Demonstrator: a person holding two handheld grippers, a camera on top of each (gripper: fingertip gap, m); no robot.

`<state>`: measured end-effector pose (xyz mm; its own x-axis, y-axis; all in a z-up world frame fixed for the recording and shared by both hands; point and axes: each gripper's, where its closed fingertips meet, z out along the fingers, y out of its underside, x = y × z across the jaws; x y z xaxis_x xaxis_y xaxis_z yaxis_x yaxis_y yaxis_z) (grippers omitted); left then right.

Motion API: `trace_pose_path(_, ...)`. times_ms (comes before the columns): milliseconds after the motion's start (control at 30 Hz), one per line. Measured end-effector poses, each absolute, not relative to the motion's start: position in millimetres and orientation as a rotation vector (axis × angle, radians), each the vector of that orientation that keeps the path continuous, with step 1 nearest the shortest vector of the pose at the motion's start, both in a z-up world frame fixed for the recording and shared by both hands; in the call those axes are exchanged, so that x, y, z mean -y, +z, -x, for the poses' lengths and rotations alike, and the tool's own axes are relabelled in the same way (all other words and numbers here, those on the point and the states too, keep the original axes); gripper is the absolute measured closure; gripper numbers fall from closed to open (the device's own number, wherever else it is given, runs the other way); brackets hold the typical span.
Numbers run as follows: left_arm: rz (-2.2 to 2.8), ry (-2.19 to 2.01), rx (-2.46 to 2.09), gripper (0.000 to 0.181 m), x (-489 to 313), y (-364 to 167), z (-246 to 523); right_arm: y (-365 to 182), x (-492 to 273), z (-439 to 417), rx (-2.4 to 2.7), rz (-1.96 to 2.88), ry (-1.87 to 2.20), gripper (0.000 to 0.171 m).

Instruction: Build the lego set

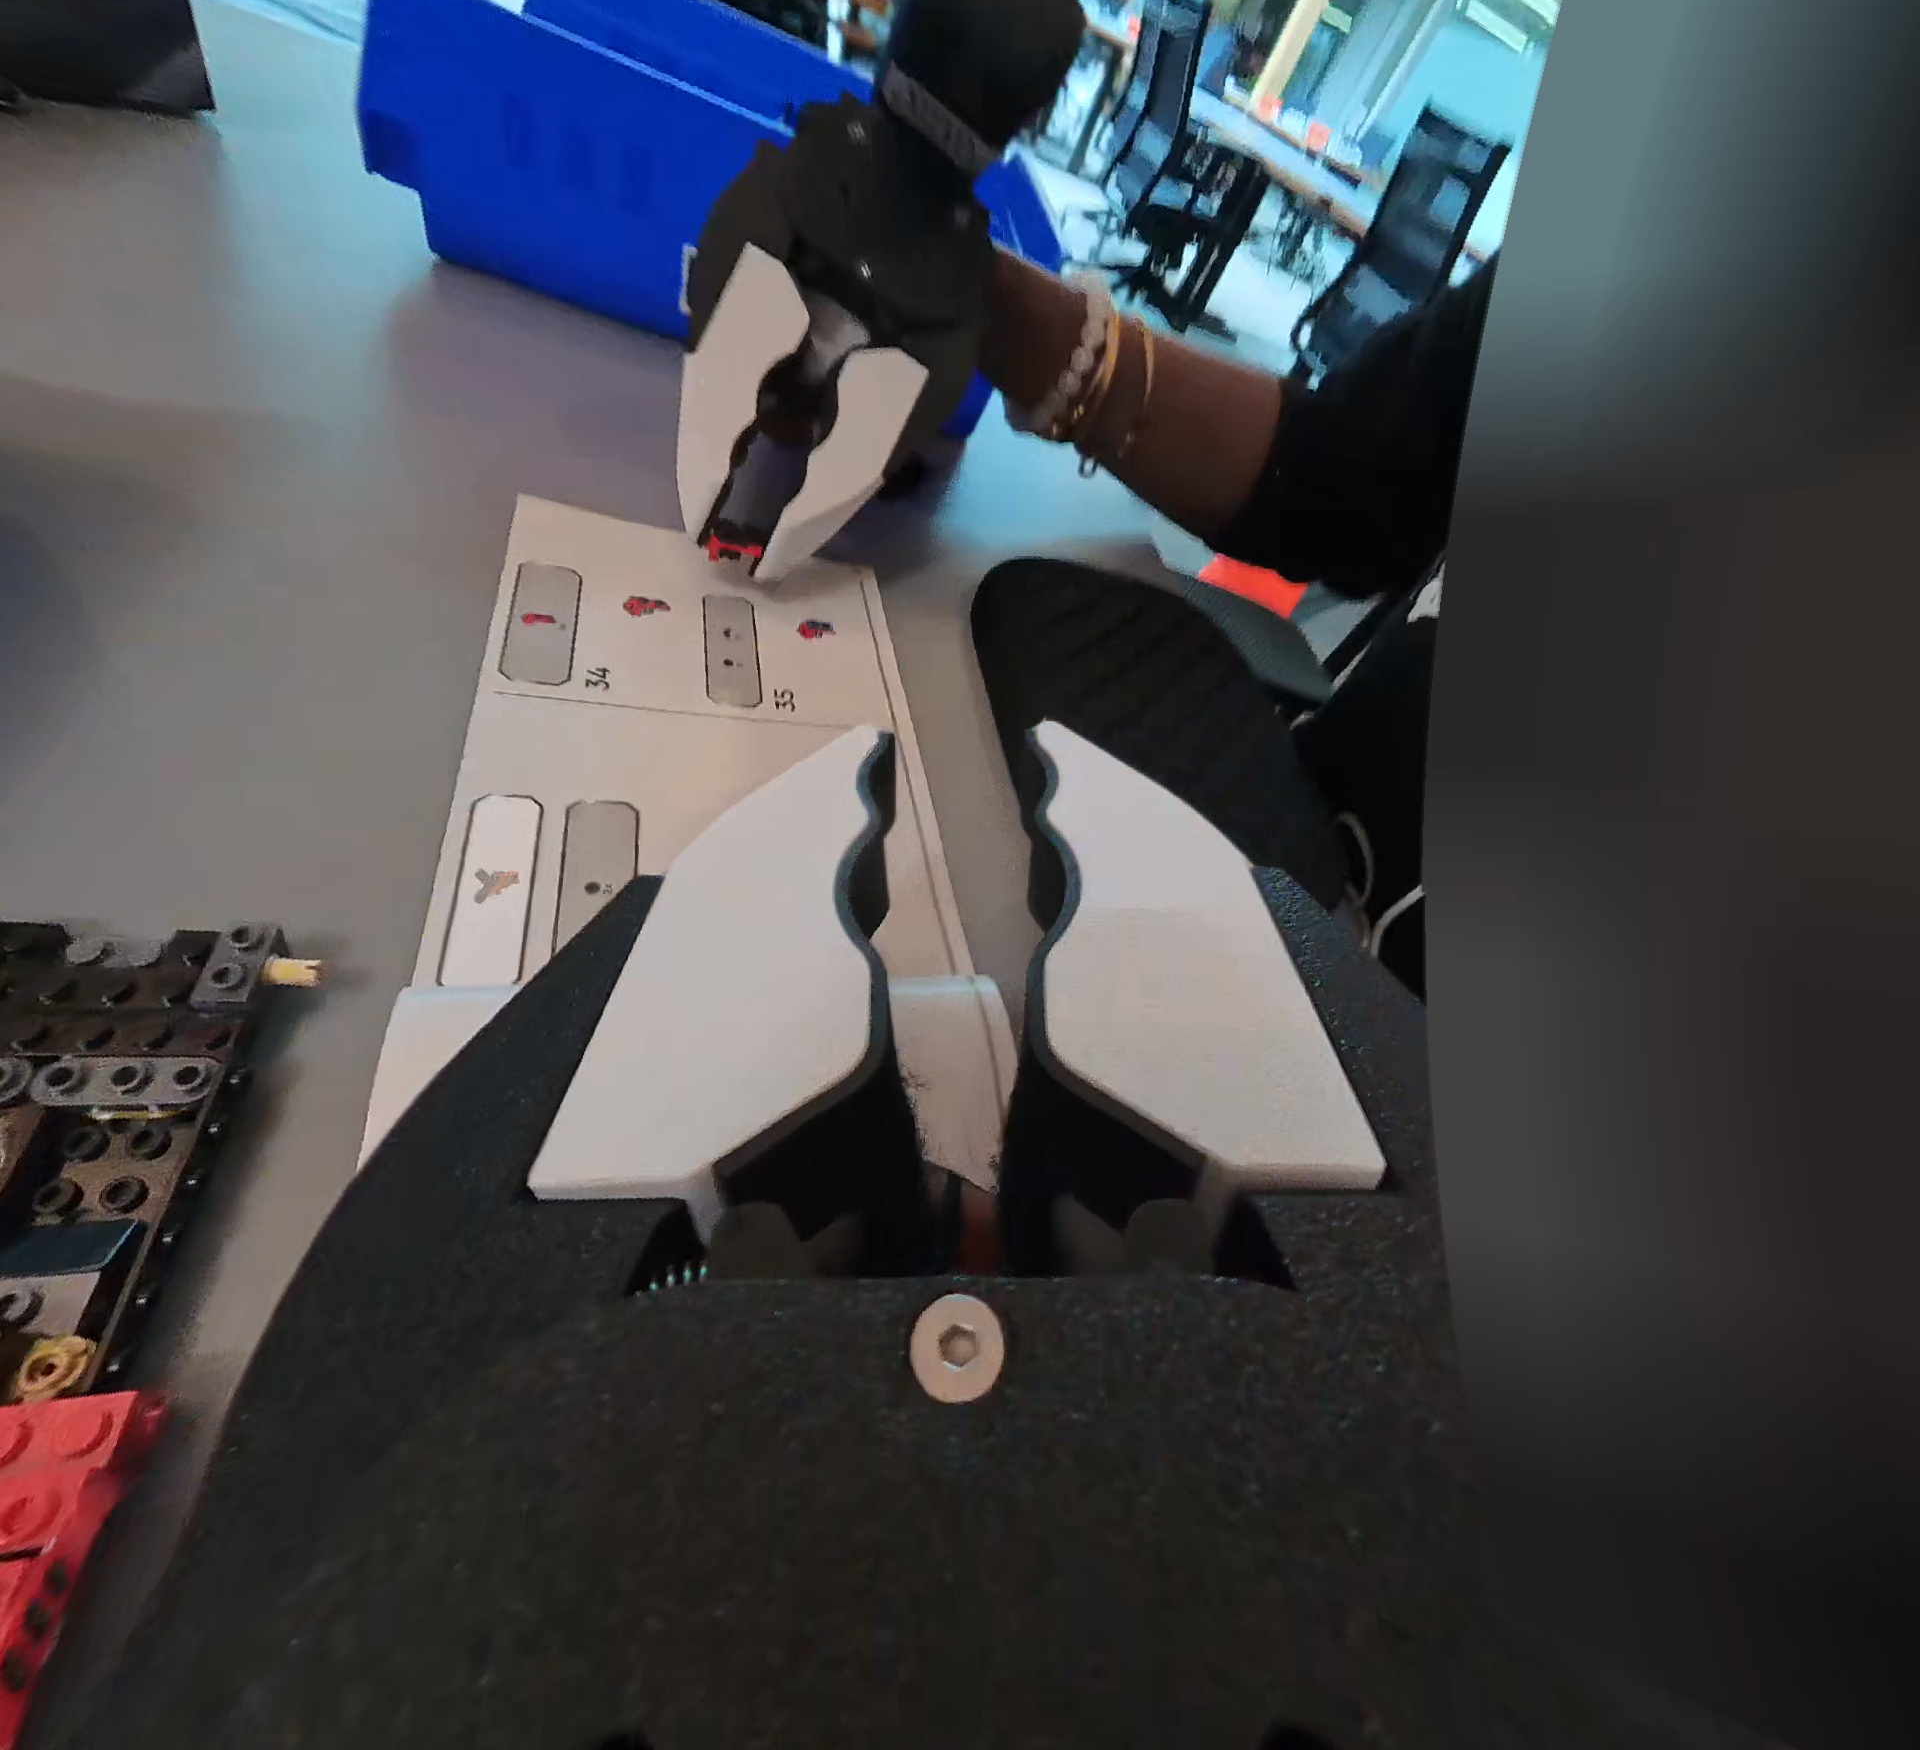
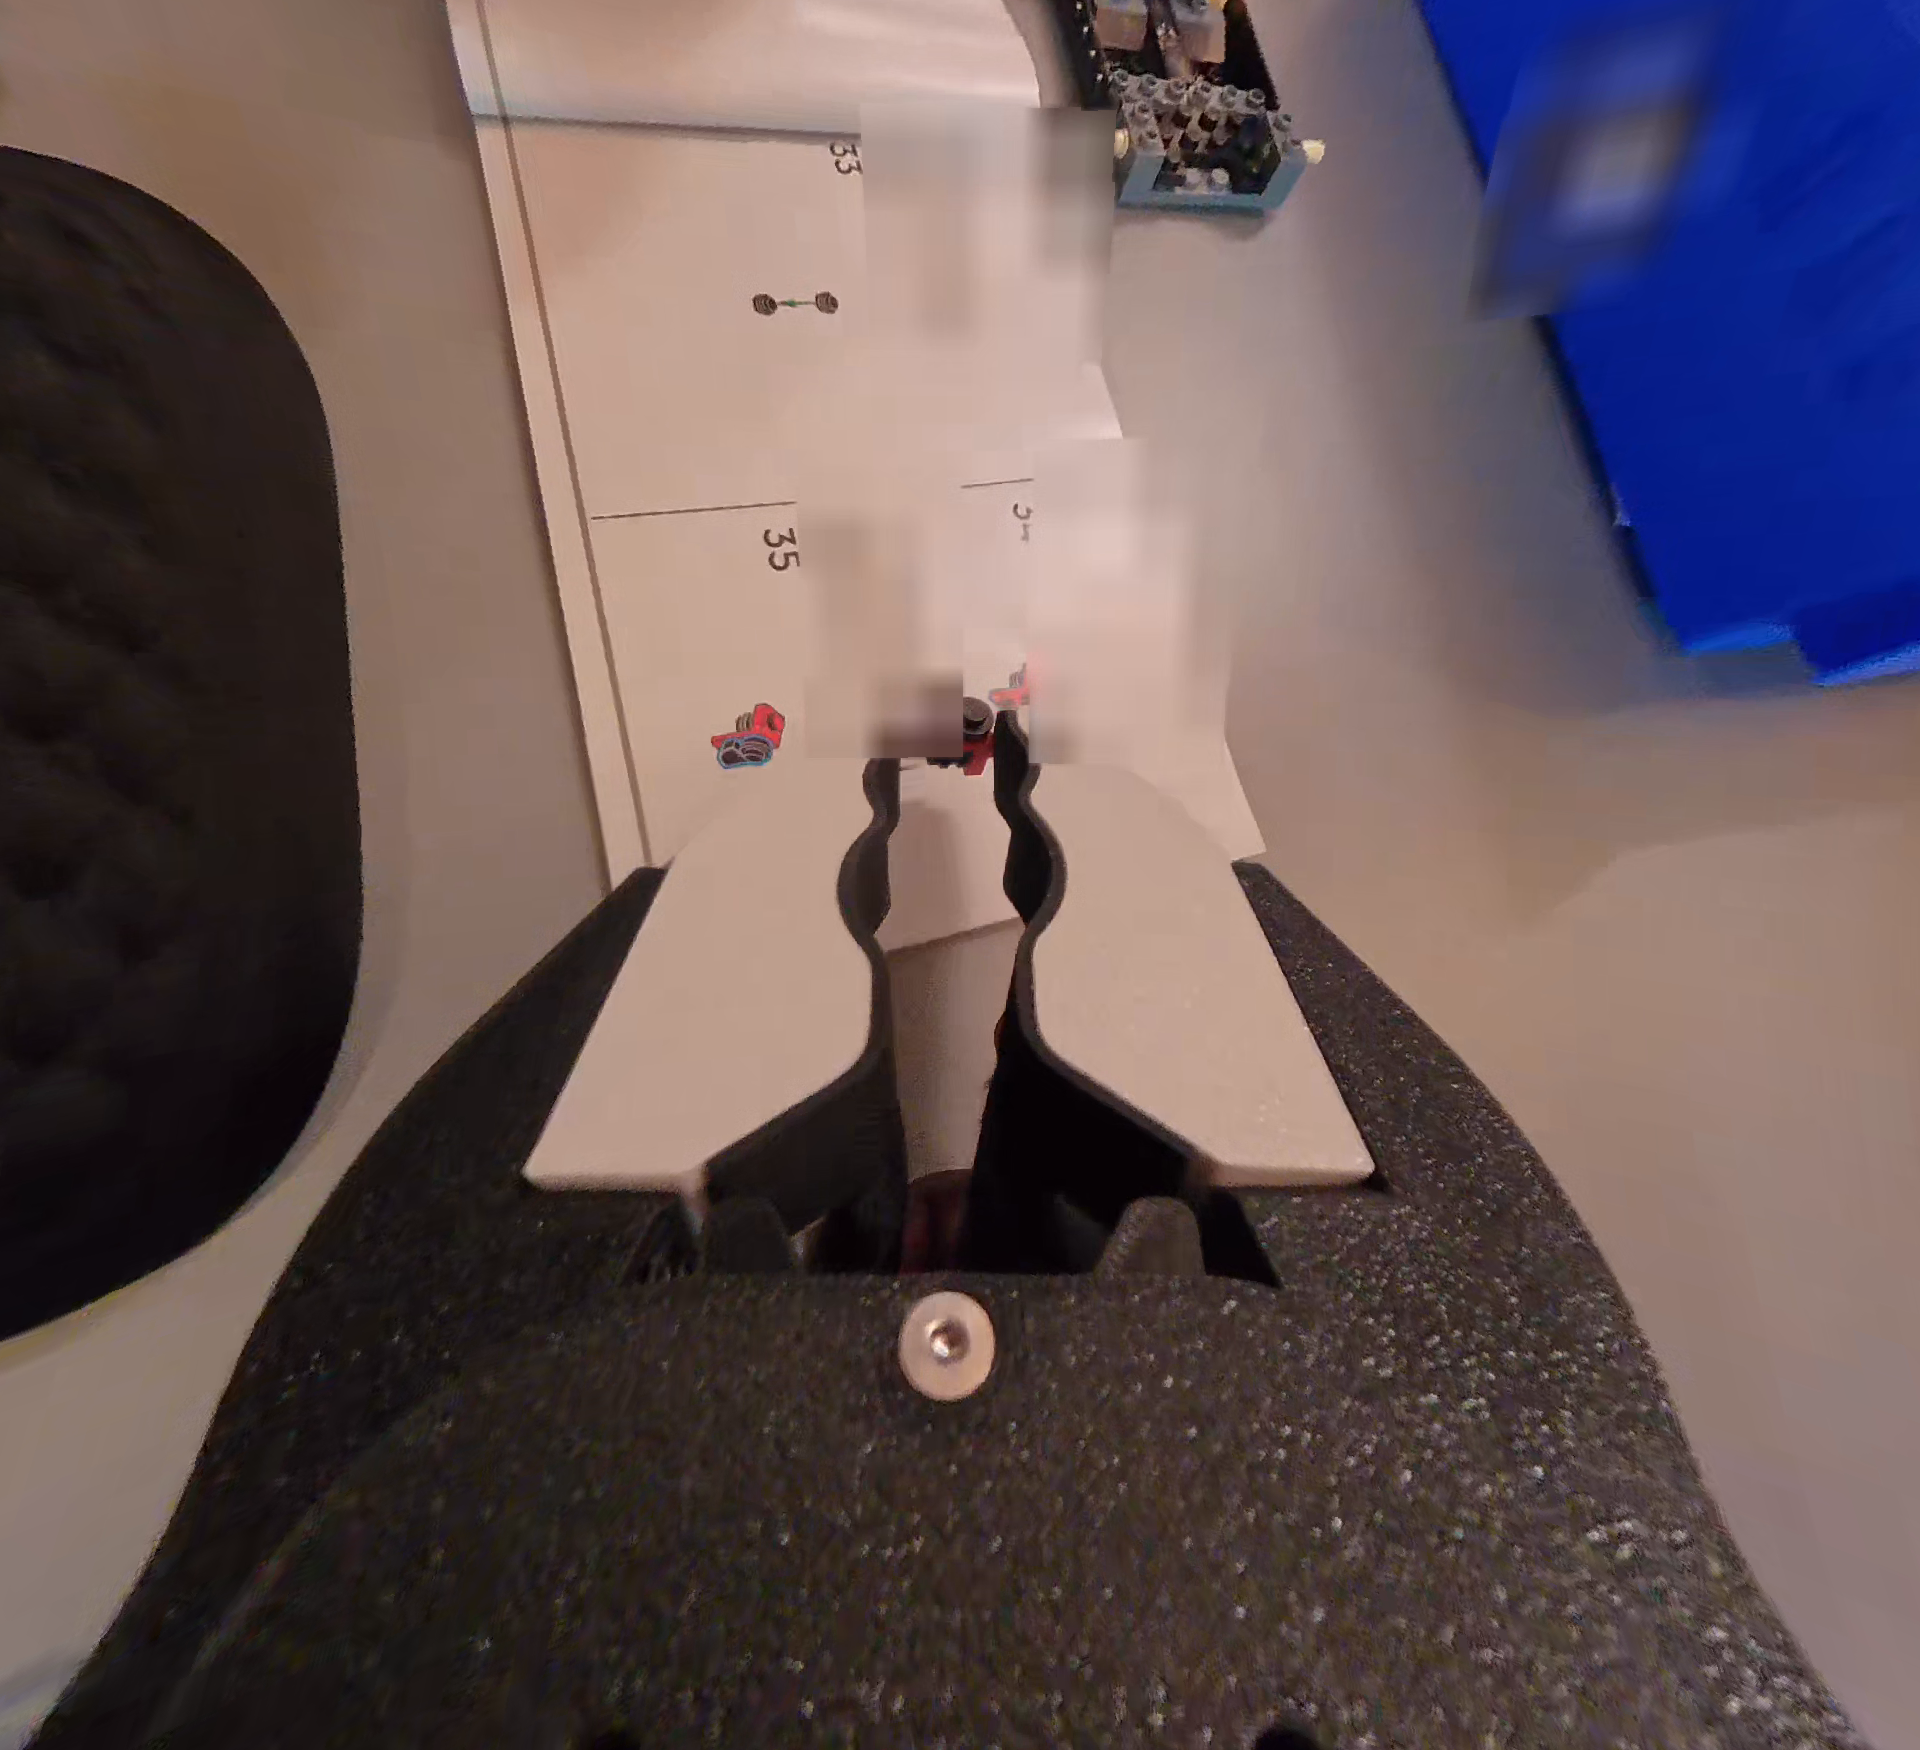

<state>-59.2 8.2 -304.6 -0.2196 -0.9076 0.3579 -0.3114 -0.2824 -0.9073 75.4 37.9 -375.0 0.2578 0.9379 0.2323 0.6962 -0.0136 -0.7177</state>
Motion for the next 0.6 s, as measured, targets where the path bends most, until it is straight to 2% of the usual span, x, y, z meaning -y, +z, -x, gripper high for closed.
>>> trace_pose_path(600,1.565,-1.268,-1.718,0.159,3,-350,56,-386,-5,-75,1.577,1.792,0.481,0.154)
